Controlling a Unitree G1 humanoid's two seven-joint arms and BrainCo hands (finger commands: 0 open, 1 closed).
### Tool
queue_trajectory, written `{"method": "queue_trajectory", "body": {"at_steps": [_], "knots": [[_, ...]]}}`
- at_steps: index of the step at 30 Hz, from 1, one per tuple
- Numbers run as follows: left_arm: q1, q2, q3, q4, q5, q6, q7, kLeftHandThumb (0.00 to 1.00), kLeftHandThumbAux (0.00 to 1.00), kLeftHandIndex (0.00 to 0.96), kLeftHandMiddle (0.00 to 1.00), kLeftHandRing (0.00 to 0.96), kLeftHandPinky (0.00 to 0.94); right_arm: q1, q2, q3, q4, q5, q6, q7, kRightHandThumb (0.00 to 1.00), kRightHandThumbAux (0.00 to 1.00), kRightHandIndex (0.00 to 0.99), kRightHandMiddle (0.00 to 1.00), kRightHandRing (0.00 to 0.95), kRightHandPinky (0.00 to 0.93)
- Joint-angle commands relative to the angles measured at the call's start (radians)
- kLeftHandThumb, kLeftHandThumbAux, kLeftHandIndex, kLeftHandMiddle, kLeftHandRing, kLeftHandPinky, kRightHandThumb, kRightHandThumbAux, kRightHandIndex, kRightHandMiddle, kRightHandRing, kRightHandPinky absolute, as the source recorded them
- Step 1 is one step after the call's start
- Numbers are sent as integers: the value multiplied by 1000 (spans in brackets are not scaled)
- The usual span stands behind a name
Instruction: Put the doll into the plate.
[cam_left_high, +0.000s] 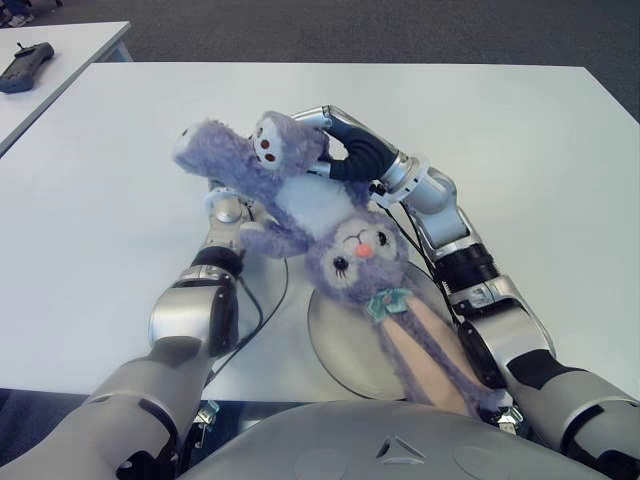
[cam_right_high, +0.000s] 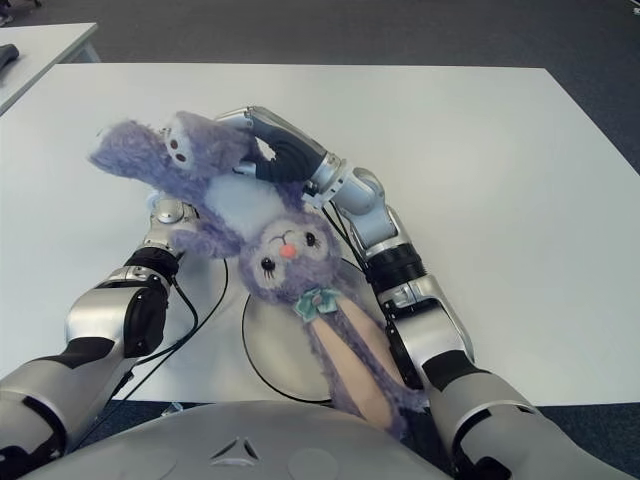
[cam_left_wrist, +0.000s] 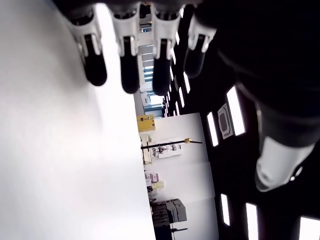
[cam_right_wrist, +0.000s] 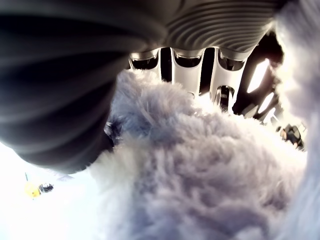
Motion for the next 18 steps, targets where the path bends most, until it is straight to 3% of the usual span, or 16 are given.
{"method": "queue_trajectory", "body": {"at_steps": [1,7,10,18], "knots": [[218,-91,5,146,-7,105,3,0,607,155,220,202,196,-48,31,-1,55,-22,-16,-42,705,716,440,826,812,810],[221,-94,9,146,-11,99,1,0,603,147,213,194,189,-63,45,-2,76,-30,-12,-65,706,715,440,830,818,814],[222,-95,11,145,-14,97,-3,0,603,139,207,188,188,-70,51,-2,86,-35,-8,-77,706,715,440,827,817,763],[221,-94,11,143,-17,99,-15,0,604,144,197,183,179,-95,66,-2,124,-48,-6,-107,705,715,440,830,821,810]]}}
